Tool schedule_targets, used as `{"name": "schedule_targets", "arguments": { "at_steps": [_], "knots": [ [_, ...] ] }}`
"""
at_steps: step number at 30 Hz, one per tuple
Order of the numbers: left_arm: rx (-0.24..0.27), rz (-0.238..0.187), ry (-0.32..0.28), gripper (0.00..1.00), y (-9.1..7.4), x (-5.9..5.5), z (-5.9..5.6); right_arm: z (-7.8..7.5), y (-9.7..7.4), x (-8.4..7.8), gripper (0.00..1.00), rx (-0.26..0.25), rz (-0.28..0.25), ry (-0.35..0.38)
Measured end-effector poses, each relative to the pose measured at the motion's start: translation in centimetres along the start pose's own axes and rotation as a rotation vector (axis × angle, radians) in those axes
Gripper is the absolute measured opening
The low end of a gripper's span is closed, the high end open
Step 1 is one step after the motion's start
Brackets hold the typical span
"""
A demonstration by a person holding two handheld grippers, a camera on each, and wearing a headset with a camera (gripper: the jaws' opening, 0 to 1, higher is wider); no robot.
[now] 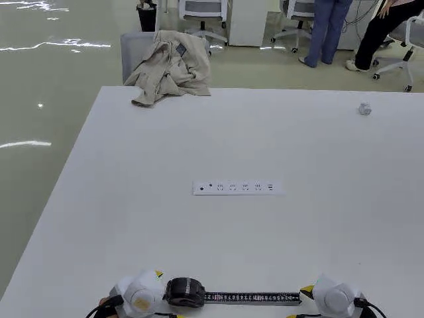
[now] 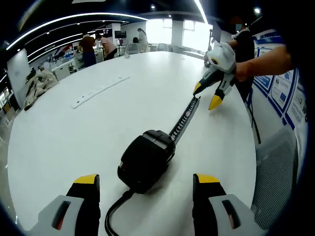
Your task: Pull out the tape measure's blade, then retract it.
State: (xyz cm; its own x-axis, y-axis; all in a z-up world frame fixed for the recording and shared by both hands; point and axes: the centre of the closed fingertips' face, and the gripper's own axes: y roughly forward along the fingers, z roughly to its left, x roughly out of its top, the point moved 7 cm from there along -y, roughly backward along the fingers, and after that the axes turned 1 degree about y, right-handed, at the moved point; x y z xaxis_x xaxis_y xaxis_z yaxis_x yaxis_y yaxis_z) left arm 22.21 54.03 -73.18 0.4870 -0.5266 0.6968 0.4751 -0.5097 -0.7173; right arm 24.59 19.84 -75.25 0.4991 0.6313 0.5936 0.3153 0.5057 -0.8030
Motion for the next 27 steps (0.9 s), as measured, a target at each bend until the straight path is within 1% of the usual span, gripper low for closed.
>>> {"name": "schedule_targets", "arguments": {
  "at_steps": [1, 3, 5, 6, 8, 9, 11, 16, 18, 19, 21, 27],
  "knots": [
    [0.011, -0.008, -0.011, 0.76, -0.1, -0.1, -0.1, 0.2, -0.2, 0.0, 0.54, -0.008, -0.012, 0.012],
    [0.015, -0.019, -0.049, 0.76, -0.3, -0.3, -0.3, 0.4, -0.4, -0.1, 0.55, -0.022, -0.018, 0.025],
    [0.029, -0.023, -0.08, 0.76, -0.5, -0.6, -0.4, 0.5, -0.7, -0.4, 0.56, -0.031, -0.027, 0.046],
    [0.037, -0.033, -0.1, 0.76, -0.7, -0.6, -0.5, 0.5, -0.8, -0.6, 0.56, -0.04, -0.03, 0.059],
    [0.051, -0.04, -0.114, 0.77, -1.0, -0.7, -0.6, 0.8, -1.0, -0.7, 0.58, -0.043, -0.038, 0.079],
    [0.057, -0.044, -0.122, 0.78, -1.2, -0.6, -0.9, 0.9, -1.2, -0.8, 0.59, -0.053, -0.035, 0.092],
    [0.07, -0.052, -0.132, 0.8, -1.4, -0.6, -1.2, 1.1, -1.3, -1.0, 0.61, -0.059, -0.041, 0.096],
    [0.092, -0.073, -0.16, 0.81, -1.9, -0.6, -1.7, 1.8, -1.8, -1.0, 0.64, -0.074, -0.059, 0.111],
    [0.107, -0.073, -0.162, 0.83, -2.1, -0.7, -1.7, 1.9, -1.9, -1.0, 0.67, -0.084, -0.064, 0.118],
    [0.115, -0.075, -0.175, 0.84, -2.2, -0.7, -1.7, 2.1, -2.2, -0.9, 0.68, -0.088, -0.069, 0.126],
    [0.127, -0.084, -0.181, 0.85, -2.5, -0.6, -1.8, 2.2, -2.3, -0.9, 0.69, -0.094, -0.076, 0.126],
    [0.148, -0.092, -0.203, 0.87, -3.0, -0.6, -1.9, 2.6, -2.8, -0.6, 0.75, -0.115, -0.103, 0.146]
  ]
}}
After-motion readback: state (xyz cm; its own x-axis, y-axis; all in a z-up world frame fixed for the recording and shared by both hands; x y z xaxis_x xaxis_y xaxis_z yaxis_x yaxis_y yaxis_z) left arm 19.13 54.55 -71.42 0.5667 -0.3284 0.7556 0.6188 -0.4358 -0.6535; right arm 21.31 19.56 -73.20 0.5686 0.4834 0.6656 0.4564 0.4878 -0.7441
